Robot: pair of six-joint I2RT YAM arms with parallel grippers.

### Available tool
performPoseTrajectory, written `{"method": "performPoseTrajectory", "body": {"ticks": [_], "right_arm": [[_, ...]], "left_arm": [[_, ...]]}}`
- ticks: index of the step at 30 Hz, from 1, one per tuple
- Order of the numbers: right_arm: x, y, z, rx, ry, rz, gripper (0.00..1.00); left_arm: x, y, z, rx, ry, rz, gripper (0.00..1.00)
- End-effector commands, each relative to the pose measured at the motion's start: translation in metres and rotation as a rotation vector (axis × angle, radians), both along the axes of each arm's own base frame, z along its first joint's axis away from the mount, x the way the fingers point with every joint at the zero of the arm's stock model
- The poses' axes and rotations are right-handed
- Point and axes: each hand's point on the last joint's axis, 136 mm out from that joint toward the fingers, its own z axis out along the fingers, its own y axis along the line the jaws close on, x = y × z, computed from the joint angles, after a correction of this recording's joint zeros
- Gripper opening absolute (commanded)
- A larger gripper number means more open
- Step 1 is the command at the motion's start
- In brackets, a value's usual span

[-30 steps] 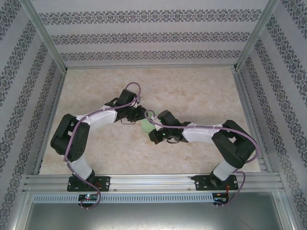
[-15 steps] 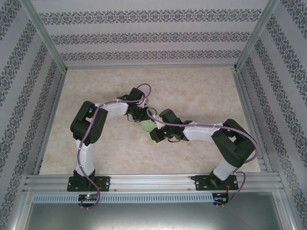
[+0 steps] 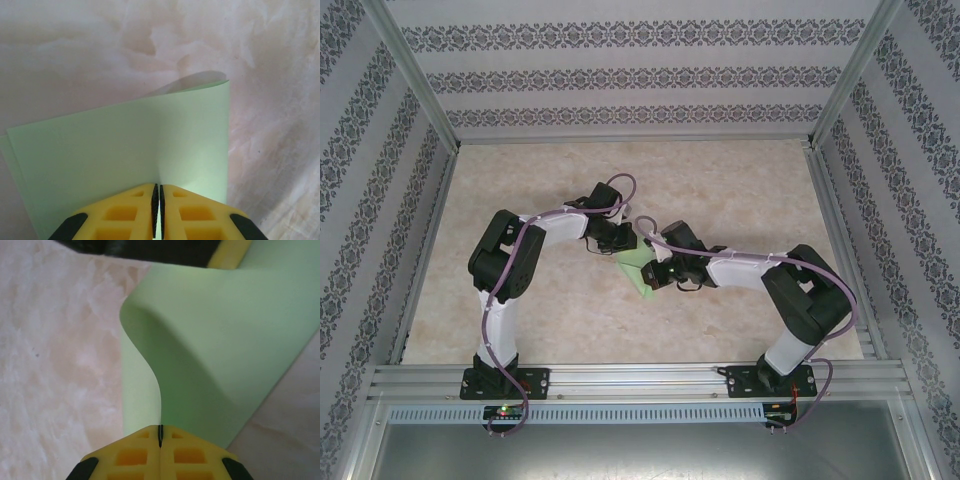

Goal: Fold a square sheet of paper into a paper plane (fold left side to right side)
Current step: Third fold the triangle at the center of the table.

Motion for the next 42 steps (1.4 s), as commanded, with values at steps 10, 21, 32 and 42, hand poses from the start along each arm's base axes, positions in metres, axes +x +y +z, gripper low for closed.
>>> {"method": "performPoseTrajectory", "body": {"ticks": [10, 21, 32, 42], "right_arm": [[0.018, -0.011, -0.007, -0.046, 0.013, -0.069, 0.0], [0.023, -0.014, -0.011, -0.061, 0.021, -0.087, 0.0], [0.024, -0.016, -0.014, -0.072, 0.03, -0.096, 0.0], [0.028, -0.015, -0.013, -0.068, 0.029, -0.1, 0.0]], "left_arm": [[-0.01, 0.006, -0.019, 0.043, 0.051, -0.017, 0.14], [-0.01, 0.005, -0.02, 0.042, 0.053, -0.019, 0.14], [-0.01, 0.004, -0.021, 0.042, 0.052, -0.019, 0.14], [-0.01, 0.004, -0.021, 0.041, 0.051, -0.019, 0.14]]}}
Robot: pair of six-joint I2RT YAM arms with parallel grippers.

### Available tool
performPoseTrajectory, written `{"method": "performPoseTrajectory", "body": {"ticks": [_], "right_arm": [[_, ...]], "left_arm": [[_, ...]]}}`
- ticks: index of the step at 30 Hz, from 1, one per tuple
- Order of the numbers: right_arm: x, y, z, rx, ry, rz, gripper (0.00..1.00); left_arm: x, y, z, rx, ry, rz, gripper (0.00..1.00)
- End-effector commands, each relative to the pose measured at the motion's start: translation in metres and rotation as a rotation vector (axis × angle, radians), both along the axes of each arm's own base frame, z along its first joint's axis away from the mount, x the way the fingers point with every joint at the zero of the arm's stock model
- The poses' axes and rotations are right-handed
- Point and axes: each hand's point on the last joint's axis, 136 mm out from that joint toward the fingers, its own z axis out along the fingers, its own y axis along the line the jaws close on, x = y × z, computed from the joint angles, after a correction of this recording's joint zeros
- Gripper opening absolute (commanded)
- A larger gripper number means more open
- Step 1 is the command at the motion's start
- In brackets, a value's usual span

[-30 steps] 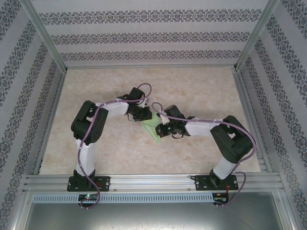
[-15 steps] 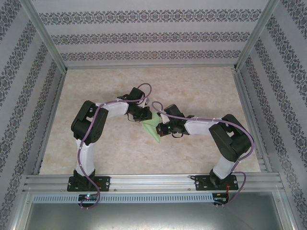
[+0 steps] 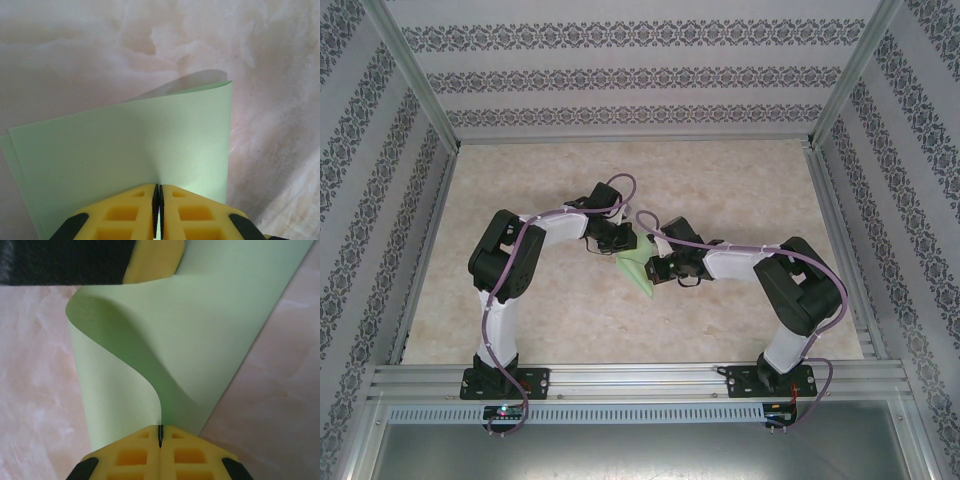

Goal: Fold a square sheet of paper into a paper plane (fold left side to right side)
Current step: Third fold the triangle at the center of the table.

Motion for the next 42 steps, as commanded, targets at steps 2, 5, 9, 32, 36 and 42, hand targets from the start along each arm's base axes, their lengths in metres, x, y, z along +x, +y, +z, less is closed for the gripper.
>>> {"method": "performPoseTrajectory", "body": {"ticks": [2, 5, 9, 32, 36, 42], "right_arm": [[0.01, -0.003, 0.002, -0.007, -0.009, -0.026, 0.0], [0.01, -0.003, 0.001, -0.009, -0.006, -0.026, 0.0], [0.01, -0.004, -0.002, -0.022, -0.002, -0.027, 0.0], [0.001, -0.011, -0.015, -0.075, 0.044, -0.017, 0.0], [-0.009, -0.014, -0.025, -0.094, 0.089, -0.008, 0.0], [-0.022, -0.015, -0.035, -0.134, 0.129, 0.019, 0.0]], "left_arm": [[-0.01, 0.005, -0.022, 0.045, 0.052, -0.017, 0.14], [-0.01, 0.004, -0.022, 0.044, 0.051, -0.018, 0.14], [-0.011, 0.004, -0.022, 0.044, 0.052, -0.02, 0.14], [-0.009, 0.001, -0.019, 0.036, 0.044, -0.02, 0.14], [-0.004, -0.001, -0.007, 0.029, 0.021, -0.029, 0.17], [0.017, -0.004, 0.026, 0.045, -0.037, -0.055, 0.22]]}}
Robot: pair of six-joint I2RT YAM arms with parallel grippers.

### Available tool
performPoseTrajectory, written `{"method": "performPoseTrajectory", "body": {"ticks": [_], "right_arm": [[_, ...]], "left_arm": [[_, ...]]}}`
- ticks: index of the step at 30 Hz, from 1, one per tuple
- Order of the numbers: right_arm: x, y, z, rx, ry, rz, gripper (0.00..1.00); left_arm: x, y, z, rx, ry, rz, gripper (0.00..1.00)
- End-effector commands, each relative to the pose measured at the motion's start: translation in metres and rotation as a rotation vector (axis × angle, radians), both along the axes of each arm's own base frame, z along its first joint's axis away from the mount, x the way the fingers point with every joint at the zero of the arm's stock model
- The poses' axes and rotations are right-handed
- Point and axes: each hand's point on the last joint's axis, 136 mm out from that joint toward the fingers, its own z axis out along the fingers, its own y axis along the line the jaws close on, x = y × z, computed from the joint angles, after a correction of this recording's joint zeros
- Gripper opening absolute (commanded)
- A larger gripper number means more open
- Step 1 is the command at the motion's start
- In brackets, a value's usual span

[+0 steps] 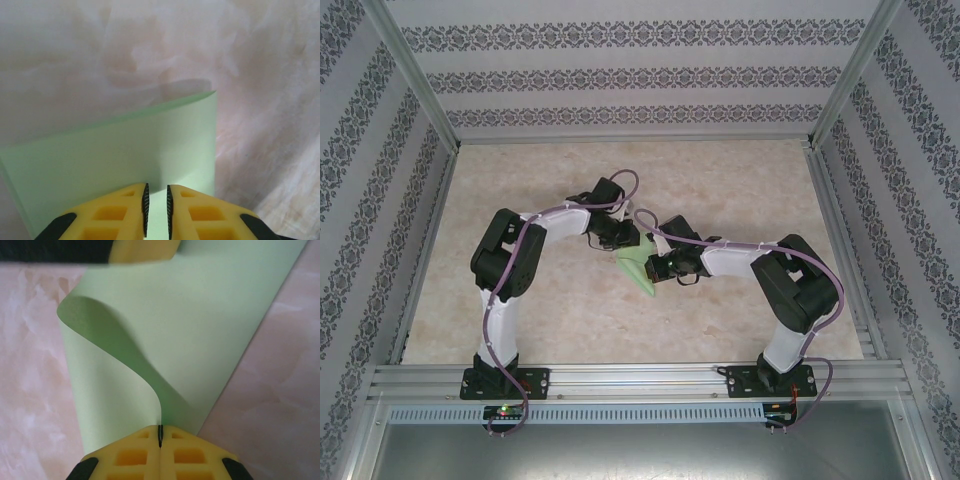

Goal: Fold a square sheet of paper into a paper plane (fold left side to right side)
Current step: Third fold the triangle at the center of the table.

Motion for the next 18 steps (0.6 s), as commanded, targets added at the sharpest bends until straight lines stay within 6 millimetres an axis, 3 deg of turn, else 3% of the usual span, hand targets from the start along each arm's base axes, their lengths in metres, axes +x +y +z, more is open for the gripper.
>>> {"method": "performPoseTrajectory", "body": {"ticks": [1, 7, 14, 18], "right_arm": [[-0.026, -0.014, -0.031, -0.102, 0.109, 0.028, 0.0], [-0.028, -0.013, -0.031, -0.104, 0.114, 0.035, 0.0], [-0.027, -0.012, -0.031, -0.104, 0.111, 0.04, 0.0], [-0.028, -0.012, -0.032, -0.105, 0.111, 0.042, 0.0]], "left_arm": [[0.01, 0.002, 0.017, 0.035, -0.034, -0.033, 0.22], [0.023, 0.017, 0.043, 0.033, -0.081, 0.01, 0.2], [-0.011, 0.029, 0.043, -0.033, -0.089, 0.054, 0.13], [-0.029, 0.018, 0.051, -0.17, -0.096, 0.05, 0.12]]}}
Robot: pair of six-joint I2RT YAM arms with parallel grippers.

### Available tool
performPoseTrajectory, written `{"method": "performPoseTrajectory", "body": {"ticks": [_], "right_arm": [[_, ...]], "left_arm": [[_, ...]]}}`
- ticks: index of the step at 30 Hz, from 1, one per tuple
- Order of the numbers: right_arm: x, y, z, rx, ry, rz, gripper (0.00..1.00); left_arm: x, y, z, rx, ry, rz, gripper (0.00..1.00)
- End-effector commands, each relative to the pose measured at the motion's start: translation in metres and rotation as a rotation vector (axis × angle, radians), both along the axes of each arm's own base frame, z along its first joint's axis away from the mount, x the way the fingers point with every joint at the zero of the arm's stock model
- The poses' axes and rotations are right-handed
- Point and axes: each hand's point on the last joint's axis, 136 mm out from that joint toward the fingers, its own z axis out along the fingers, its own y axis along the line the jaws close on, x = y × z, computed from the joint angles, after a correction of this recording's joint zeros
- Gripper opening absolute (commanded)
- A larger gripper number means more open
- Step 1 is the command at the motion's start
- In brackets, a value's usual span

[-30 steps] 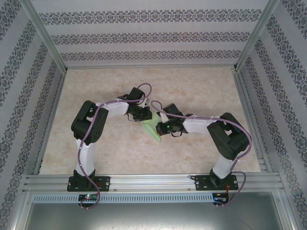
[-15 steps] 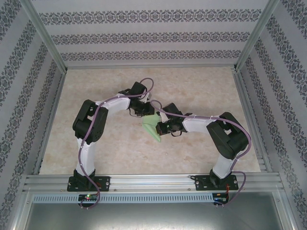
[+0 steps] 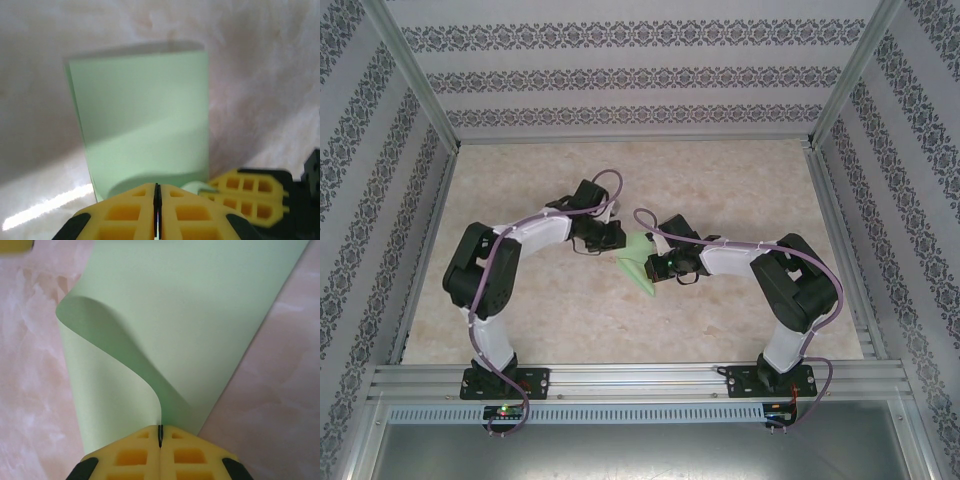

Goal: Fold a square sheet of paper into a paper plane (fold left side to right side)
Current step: Third fold the triangle at the center of the table.

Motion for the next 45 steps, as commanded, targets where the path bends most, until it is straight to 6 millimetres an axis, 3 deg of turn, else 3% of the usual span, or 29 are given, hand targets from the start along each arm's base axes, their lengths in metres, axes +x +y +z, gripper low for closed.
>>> {"method": "performPoseTrajectory", "body": {"ticks": [1, 5, 15, 23, 38, 44, 45], "right_arm": [[-0.028, -0.013, -0.031, -0.101, 0.105, 0.039, 0.0], [-0.028, -0.013, -0.033, -0.109, 0.107, 0.042, 0.0], [-0.029, -0.013, -0.033, -0.116, 0.11, 0.047, 0.0], [-0.029, -0.013, -0.034, -0.126, 0.113, 0.049, 0.0], [-0.029, -0.014, -0.035, -0.137, 0.116, 0.055, 0.0], [-0.019, -0.008, -0.022, -0.104, 0.101, 0.048, 0.0], [-0.015, -0.007, -0.017, -0.095, 0.092, 0.041, 0.04]], "left_arm": [[0.003, -0.018, 0.029, -0.173, -0.075, -0.002, 0.12], [-0.007, -0.032, 0.03, -0.252, -0.06, -0.026, 0.12], [-0.024, -0.049, -0.005, -0.221, 0.002, -0.052, 0.12], [-0.035, -0.04, -0.03, -0.16, 0.045, -0.032, 0.12], [-0.052, -0.024, -0.051, -0.094, 0.078, -0.008, 0.12], [-0.058, -0.014, -0.058, -0.051, 0.087, 0.002, 0.12], [-0.06, -0.013, -0.06, -0.044, 0.09, 0.002, 0.12]]}}
